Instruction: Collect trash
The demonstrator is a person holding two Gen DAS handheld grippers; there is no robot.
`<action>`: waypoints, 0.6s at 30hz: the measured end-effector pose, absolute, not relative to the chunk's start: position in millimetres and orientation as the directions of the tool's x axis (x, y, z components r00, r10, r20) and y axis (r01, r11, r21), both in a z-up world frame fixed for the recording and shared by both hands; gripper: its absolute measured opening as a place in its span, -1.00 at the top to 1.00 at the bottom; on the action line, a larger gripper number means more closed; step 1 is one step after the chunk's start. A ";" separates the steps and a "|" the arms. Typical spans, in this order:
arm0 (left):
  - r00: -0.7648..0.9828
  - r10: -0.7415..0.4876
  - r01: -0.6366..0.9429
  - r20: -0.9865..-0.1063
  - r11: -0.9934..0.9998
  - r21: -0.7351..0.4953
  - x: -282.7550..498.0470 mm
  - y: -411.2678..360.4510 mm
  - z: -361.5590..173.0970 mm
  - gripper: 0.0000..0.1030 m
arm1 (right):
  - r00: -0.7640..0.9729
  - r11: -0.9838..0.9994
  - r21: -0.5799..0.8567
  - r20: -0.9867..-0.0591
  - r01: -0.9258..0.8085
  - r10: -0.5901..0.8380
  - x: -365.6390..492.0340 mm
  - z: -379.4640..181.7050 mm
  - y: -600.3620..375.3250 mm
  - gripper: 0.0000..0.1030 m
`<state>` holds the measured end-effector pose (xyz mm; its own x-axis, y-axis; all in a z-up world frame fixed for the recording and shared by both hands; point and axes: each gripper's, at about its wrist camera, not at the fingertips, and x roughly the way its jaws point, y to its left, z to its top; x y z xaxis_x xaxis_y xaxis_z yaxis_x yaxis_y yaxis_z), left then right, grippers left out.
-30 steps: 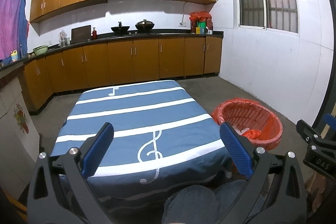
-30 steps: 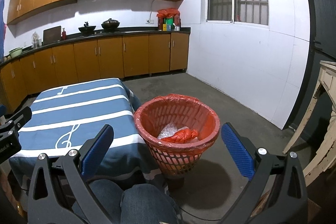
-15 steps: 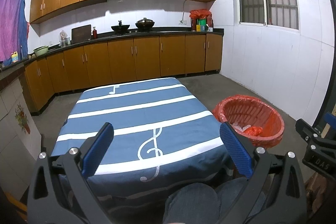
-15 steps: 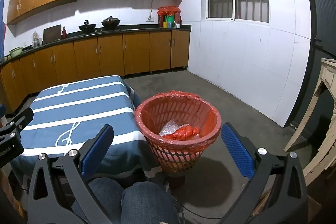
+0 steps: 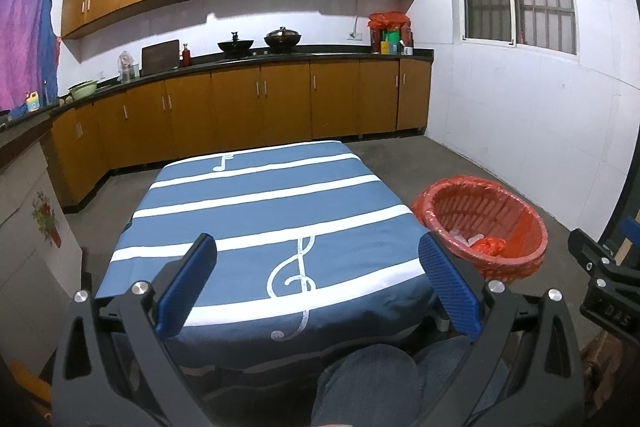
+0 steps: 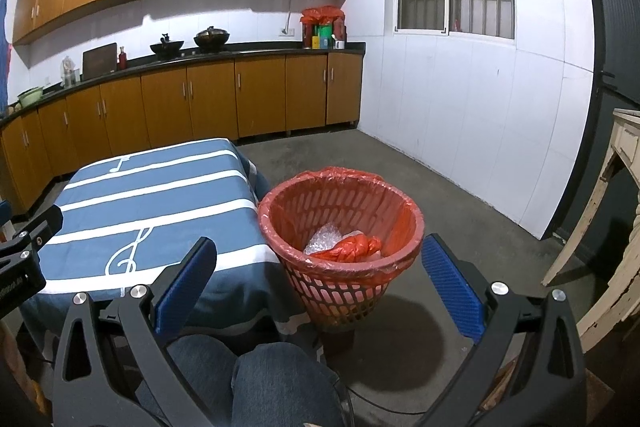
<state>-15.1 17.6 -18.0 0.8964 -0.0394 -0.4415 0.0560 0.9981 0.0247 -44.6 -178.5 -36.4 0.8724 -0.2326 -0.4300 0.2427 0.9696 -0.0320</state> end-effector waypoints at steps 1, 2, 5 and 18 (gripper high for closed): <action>0.895 -0.036 0.052 -0.444 0.998 0.024 -14.7 17.1 -18.3 -0.92 | 0.872 0.970 -0.032 -0.431 0.243 -0.232 -44.5 -36.6 -178.7 -0.97; 0.894 -0.033 0.048 -0.447 0.999 0.022 -14.6 17.1 -18.7 -0.92 | 0.871 0.970 -0.032 -0.432 0.243 -0.232 -44.4 -36.9 -178.9 -0.97; 0.892 -0.027 0.038 -0.452 0.999 0.016 -14.1 18.2 -19.8 -0.92 | 0.870 0.970 -0.030 -0.435 0.243 -0.232 -44.1 -37.7 -179.7 -0.97; 0.886 0.000 0.009 -0.465 1.000 0.016 -14.4 20.7 -19.2 -0.92 | 0.870 0.969 -0.025 -0.436 0.244 -0.230 -43.5 -38.9 -182.2 -0.97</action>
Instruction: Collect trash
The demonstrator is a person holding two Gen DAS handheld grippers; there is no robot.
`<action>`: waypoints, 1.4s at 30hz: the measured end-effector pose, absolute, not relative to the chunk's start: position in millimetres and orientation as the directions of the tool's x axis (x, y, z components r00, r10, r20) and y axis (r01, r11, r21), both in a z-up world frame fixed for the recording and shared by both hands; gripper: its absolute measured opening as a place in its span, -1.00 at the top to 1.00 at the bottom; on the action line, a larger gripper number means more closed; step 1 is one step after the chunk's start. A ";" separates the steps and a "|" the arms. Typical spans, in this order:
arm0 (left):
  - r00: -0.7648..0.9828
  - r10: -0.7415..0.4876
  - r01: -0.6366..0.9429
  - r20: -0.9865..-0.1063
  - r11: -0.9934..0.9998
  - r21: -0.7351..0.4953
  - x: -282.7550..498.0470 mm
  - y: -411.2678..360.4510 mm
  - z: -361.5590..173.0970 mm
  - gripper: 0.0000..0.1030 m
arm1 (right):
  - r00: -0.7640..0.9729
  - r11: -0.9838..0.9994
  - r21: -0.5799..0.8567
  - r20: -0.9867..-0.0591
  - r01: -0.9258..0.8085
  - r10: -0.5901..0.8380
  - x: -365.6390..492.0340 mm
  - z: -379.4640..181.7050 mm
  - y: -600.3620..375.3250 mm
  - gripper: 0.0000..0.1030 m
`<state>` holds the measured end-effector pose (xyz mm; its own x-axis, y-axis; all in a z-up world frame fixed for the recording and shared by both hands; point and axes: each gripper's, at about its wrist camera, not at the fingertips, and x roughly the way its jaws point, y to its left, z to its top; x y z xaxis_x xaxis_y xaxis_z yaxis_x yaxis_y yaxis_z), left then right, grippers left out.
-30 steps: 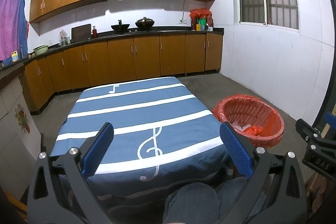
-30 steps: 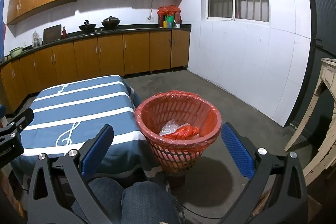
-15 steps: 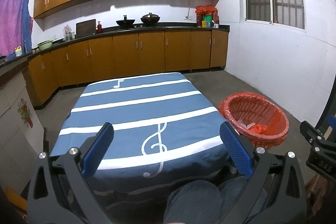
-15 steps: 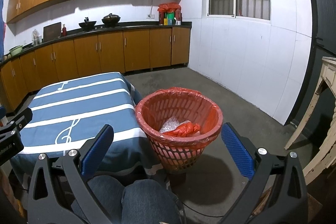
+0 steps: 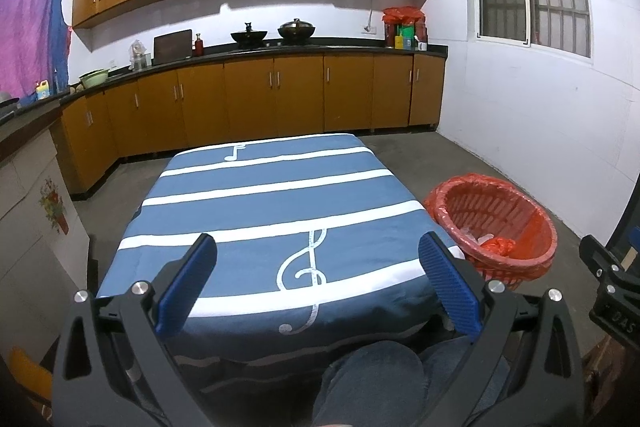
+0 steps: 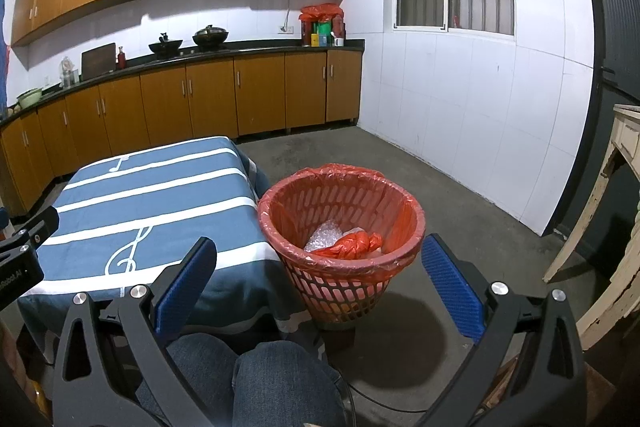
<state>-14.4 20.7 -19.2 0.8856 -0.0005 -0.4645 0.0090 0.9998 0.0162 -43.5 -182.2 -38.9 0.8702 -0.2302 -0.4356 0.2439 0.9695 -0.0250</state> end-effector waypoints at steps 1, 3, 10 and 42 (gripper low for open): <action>0.885 0.000 0.009 -0.465 1.000 0.016 -14.4 20.9 -19.1 -0.92 | 0.870 0.969 -0.026 -0.437 0.244 -0.230 -43.3 -38.9 -182.4 -0.97; 0.885 0.001 0.008 -0.465 1.000 0.017 -14.8 20.9 -19.2 -0.92 | 0.869 0.969 -0.024 -0.438 0.244 -0.230 -43.5 -39.4 -182.2 -0.97; 0.885 -0.002 0.011 -0.466 1.000 0.017 -14.4 21.0 -19.6 -0.92 | 0.869 0.969 -0.024 -0.438 0.244 -0.230 -43.4 -39.3 -182.5 -0.97; 0.884 -0.005 0.017 -0.467 1.000 0.022 -14.1 19.5 -20.6 -0.92 | 0.869 0.970 -0.023 -0.439 0.244 -0.229 -43.7 -38.4 -183.7 -0.97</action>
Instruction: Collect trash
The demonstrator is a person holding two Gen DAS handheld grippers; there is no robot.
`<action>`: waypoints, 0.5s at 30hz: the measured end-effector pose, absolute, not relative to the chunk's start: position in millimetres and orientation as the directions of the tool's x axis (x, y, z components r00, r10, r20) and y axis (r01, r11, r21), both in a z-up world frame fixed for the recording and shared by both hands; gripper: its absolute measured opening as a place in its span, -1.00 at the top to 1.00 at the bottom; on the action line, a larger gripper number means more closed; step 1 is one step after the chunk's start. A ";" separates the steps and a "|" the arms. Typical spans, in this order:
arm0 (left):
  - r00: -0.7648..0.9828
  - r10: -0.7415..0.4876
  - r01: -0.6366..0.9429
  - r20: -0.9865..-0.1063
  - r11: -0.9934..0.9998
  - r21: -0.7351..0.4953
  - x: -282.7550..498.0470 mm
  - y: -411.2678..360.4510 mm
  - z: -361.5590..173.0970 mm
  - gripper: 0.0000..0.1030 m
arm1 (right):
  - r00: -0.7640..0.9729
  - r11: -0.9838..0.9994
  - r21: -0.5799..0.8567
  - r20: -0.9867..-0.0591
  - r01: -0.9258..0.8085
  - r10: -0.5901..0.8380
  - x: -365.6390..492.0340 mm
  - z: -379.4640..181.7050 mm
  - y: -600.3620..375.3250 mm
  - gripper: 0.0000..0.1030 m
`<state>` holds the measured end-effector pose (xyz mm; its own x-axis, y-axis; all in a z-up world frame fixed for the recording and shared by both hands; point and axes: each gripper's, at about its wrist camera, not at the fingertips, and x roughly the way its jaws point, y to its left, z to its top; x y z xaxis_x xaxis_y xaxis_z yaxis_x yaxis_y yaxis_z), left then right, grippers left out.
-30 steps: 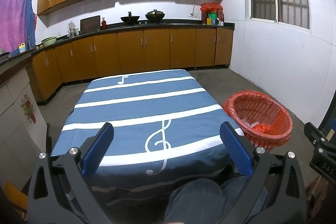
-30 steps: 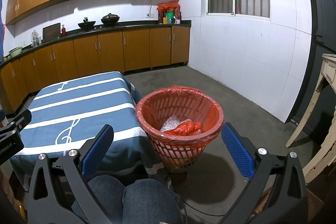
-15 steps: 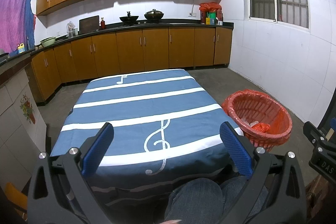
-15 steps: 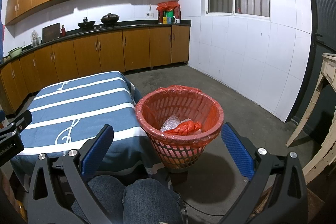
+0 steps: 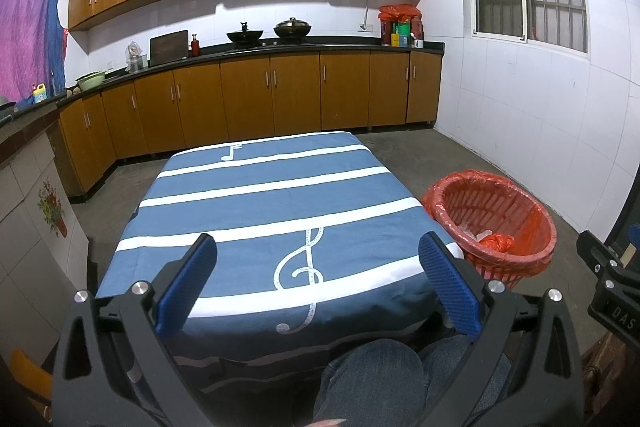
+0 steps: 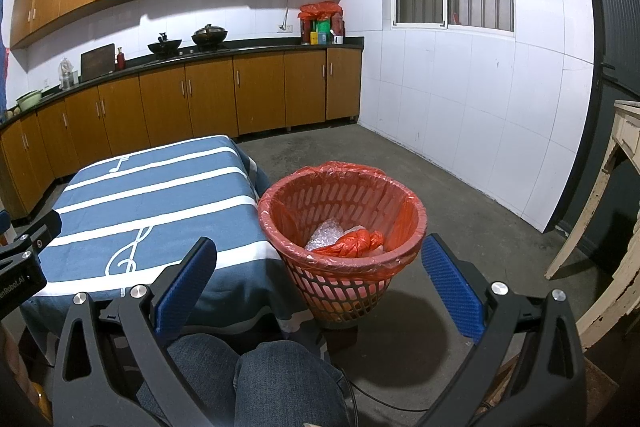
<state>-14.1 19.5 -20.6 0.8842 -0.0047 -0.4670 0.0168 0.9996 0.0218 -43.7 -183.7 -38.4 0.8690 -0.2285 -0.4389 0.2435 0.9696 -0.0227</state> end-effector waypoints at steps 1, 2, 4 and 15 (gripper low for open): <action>0.884 -0.005 0.017 -0.467 1.000 0.022 -14.0 19.5 -20.6 -0.92 | 0.869 0.970 -0.023 -0.439 0.244 -0.229 -43.7 -38.3 -183.7 -0.97; 0.884 -0.004 0.017 -0.467 1.000 0.023 -14.0 19.5 -20.5 -0.92 | 0.869 0.970 -0.023 -0.439 0.243 -0.229 -43.8 -38.3 -183.6 -0.97; 0.884 -0.005 0.018 -0.468 1.000 0.022 -14.1 19.6 -20.8 -0.92 | 0.869 0.970 -0.023 -0.439 0.244 -0.229 -43.7 -38.2 -183.8 -0.97; 0.883 -0.007 0.020 -0.469 1.000 0.024 -13.7 19.8 -21.0 -0.92 | 0.868 0.969 -0.022 -0.441 0.245 -0.229 -43.9 -39.4 -182.2 -0.97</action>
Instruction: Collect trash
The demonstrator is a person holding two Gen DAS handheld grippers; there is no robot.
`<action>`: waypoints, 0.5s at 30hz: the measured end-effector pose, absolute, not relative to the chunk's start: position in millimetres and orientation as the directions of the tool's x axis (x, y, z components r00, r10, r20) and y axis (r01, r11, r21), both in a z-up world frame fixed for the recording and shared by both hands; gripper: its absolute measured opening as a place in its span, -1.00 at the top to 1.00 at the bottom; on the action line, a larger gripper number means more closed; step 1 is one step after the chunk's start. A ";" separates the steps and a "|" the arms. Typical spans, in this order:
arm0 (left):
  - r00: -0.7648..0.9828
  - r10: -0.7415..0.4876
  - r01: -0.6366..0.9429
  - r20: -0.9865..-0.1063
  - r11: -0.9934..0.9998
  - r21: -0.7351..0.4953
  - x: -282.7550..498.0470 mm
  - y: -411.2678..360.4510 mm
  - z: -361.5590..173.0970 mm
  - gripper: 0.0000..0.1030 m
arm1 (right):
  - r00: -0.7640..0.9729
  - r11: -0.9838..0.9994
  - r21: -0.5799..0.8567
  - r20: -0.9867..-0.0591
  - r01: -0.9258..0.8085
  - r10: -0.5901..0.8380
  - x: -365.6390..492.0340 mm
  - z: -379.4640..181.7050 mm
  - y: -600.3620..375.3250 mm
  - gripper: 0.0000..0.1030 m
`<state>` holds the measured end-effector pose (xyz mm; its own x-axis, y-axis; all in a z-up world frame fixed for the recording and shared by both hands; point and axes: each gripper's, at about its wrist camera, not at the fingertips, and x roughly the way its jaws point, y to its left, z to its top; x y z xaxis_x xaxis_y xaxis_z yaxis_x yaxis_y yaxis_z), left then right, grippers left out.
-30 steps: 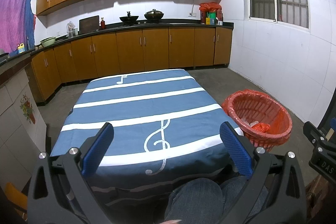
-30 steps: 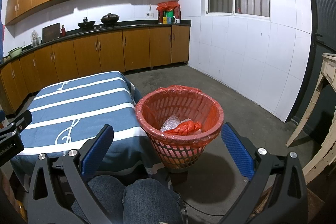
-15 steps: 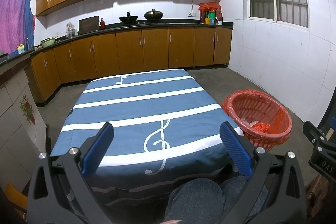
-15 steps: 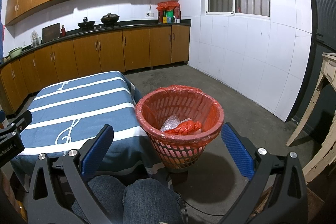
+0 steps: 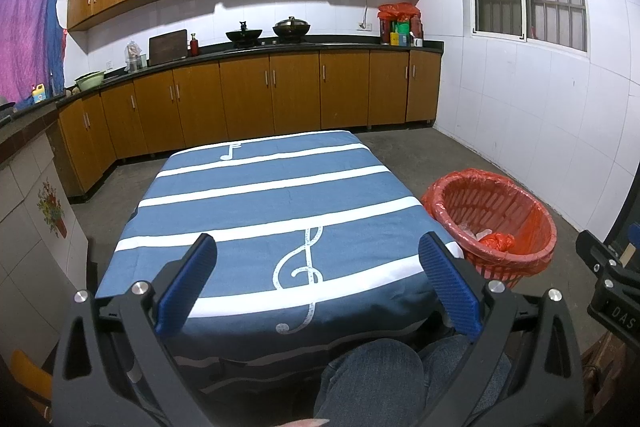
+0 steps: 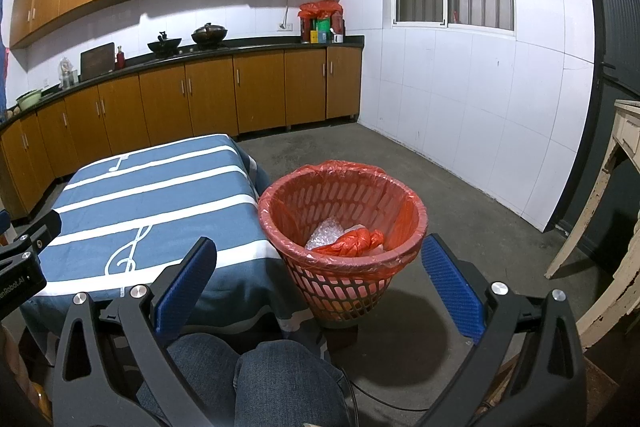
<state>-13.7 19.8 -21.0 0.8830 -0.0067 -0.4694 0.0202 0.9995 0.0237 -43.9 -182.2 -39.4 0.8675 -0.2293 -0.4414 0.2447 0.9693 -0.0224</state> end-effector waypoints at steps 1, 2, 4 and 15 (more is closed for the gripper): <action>0.883 -0.007 0.021 -0.470 1.000 0.024 -13.8 19.8 -21.2 -0.92 | 0.867 0.969 -0.023 -0.442 0.245 -0.229 -44.2 -39.5 -181.7 -0.97; 0.882 -0.007 0.021 -0.470 1.000 0.023 -13.9 19.7 -21.3 -0.92 | 0.867 0.969 -0.023 -0.443 0.245 -0.230 -44.3 -40.8 -180.1 -0.97; 0.882 -0.008 0.022 -0.471 0.999 0.023 -13.6 20.4 -22.2 -0.92 | 0.866 0.969 -0.024 -0.444 0.246 -0.230 -44.1 -42.0 -177.9 -0.97; 0.881 -0.011 0.025 -0.474 0.999 0.024 -11.5 21.6 -23.9 -0.92 | 0.864 0.969 -0.023 -0.447 0.246 -0.230 -44.1 -42.1 -176.9 -0.97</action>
<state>-11.5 21.6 -23.9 0.8807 -0.0109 -0.4736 0.0254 0.9994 0.0243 -44.1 -176.9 -42.1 0.8645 -0.2300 -0.4470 0.2460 0.9690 -0.0228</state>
